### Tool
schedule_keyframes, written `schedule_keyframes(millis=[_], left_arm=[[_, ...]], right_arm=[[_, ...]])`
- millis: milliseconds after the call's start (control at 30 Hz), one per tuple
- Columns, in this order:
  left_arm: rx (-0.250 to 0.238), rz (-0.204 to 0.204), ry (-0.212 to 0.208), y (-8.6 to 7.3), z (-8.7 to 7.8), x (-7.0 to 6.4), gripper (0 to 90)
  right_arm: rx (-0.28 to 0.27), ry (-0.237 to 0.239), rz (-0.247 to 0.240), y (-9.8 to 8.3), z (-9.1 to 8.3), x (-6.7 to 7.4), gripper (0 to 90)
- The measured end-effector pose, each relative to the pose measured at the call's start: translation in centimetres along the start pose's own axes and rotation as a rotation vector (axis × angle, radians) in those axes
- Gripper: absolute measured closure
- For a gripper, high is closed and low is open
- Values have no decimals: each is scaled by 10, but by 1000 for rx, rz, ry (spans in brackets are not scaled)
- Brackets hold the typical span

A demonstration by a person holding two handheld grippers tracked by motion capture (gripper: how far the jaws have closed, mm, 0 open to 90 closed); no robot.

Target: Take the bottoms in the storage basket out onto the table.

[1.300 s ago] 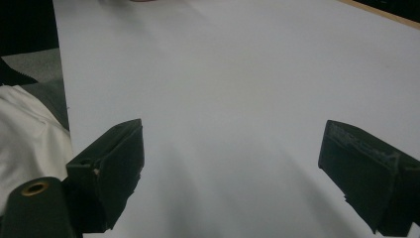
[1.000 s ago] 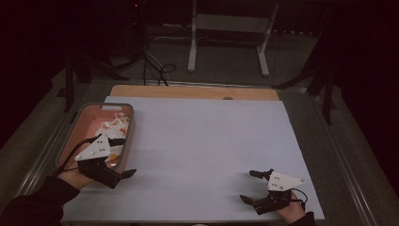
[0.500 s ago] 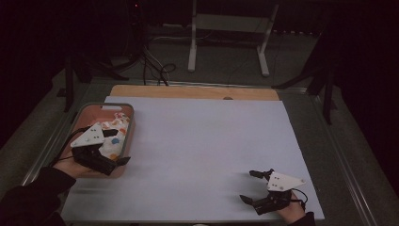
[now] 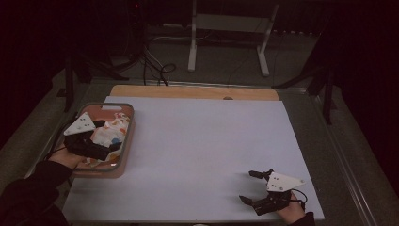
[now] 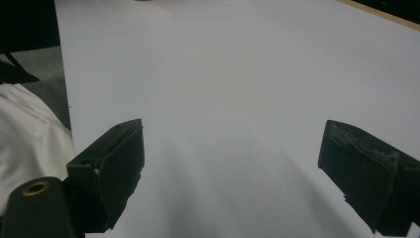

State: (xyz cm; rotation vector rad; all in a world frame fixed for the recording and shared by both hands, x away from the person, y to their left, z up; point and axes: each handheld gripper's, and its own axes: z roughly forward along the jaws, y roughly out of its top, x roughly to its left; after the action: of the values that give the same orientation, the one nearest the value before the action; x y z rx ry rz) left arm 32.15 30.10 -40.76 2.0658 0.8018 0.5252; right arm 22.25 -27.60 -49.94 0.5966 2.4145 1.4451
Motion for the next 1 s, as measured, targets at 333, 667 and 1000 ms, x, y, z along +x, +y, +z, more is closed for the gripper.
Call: schedule_keyframes(millis=[333, 667, 1000], left_arm=[[-16, -101, 85, -2, 6, 25, 7], [7, -175, 156, -5, 22, 43, 7], [59, -212, 200, -16, 41, 51, 7]], right_arm=[[3, 3, 2, 0, 0, 0, 107], [4, 5, -1, 0, 0, 0, 107], [8, 8, -2, -1, 0, 1, 107]])
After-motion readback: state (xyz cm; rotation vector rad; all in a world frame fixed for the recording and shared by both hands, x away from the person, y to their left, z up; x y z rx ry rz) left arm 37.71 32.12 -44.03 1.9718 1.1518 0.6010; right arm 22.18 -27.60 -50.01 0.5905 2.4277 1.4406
